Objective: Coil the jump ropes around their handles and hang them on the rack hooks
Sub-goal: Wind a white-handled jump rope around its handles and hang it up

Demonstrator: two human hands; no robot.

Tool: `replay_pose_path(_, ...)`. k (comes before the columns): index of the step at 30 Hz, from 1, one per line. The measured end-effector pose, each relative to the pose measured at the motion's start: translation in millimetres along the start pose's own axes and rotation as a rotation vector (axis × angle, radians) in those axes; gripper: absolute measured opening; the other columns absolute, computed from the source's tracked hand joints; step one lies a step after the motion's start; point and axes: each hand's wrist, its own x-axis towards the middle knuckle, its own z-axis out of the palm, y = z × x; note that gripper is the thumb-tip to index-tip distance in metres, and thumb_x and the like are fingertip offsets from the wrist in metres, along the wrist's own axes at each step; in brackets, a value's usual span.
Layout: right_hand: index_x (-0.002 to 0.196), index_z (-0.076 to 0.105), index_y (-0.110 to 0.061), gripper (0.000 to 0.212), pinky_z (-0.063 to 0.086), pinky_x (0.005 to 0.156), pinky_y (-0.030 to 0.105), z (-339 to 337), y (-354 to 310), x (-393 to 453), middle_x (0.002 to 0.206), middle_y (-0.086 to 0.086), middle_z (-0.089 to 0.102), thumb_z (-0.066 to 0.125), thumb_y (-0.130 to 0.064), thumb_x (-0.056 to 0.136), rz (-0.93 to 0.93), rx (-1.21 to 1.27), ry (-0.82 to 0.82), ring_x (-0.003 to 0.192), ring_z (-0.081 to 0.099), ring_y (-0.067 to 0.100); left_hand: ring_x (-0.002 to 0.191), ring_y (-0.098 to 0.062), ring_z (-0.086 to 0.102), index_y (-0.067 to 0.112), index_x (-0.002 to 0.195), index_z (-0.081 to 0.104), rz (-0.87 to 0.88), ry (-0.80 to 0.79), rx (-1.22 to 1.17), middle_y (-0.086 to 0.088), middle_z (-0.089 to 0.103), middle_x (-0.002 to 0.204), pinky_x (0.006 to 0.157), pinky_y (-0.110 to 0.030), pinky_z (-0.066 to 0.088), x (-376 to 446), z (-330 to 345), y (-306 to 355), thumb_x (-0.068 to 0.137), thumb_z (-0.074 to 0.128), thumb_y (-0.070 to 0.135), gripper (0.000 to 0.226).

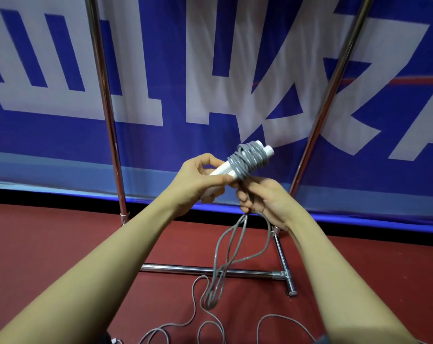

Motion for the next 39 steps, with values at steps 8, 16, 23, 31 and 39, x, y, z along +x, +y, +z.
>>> replay_pose_path(8, 0.100, 0.057, -0.001, 0.012, 0.053, 0.060, 0.027, 4.8, 3.3, -2.4, 0.062, 0.004, 0.056, 0.047, -0.001, 0.096, 0.095, 0.047, -0.124, 0.053, 0.054, 0.015, 0.044, -0.011, 0.052, 0.002, 0.089, 0.060, 0.045, 0.263, 0.240, -0.004, 0.063, 0.070, 0.043, -0.023, 0.036, 5.2, 4.1, -7.9, 0.081, 0.075, 0.007, 0.018)
replay_pose_path(16, 0.105, 0.059, 0.002, 0.025, 0.054, 0.060, 0.025, 12.6, 9.3, -1.5, 0.065, 0.005, 0.060, 0.056, -0.006, 0.081, 0.155, 0.171, -0.182, 0.054, 0.059, 0.015, 0.046, -0.008, 0.057, 0.007, 0.083, 0.062, 0.111, 0.461, 0.302, 0.000, 0.063, 0.073, 0.045, -0.017, 0.040, 11.1, -7.0, -21.3, 0.081, 0.076, 0.011, 0.015)
replay_pose_path(23, 0.109, 0.056, -0.001, 0.022, 0.044, 0.046, 0.021, 19.7, 6.5, 2.6, 0.060, 0.000, 0.054, 0.042, 0.000, 0.092, 0.159, 0.221, -0.177, 0.040, 0.043, 0.007, 0.051, -0.008, 0.059, 0.009, 0.087, 0.068, 0.096, 0.391, 0.403, 0.005, 0.070, 0.084, 0.053, -0.015, 0.045, 11.2, -18.8, -30.5, 0.079, 0.076, 0.005, 0.012)
replay_pose_path(31, 0.103, 0.062, 0.000, 0.027, 0.026, 0.034, 0.015, 11.6, -1.3, -1.5, 0.055, -0.003, 0.045, 0.053, -0.018, 0.084, 0.126, 0.131, -0.175, 0.032, 0.029, 0.001, 0.055, -0.008, 0.060, 0.017, 0.093, 0.069, 0.053, 0.198, 0.558, 0.003, 0.069, 0.081, 0.054, -0.022, 0.047, 6.5, -23.3, -28.6, 0.080, 0.074, 0.008, 0.017)
replay_pose_path(39, 0.091, 0.063, 0.002, 0.021, 0.039, 0.040, 0.021, -1.0, -11.4, -6.3, 0.046, -0.003, 0.037, 0.073, -0.005, 0.074, 0.140, 0.039, -0.251, 0.037, 0.039, 0.008, 0.055, -0.013, 0.055, 0.025, 0.082, 0.069, -0.042, -0.069, 0.784, 0.012, 0.063, 0.068, 0.055, -0.019, 0.044, 6.1, -30.4, -33.8, 0.076, 0.078, 0.005, 0.022)
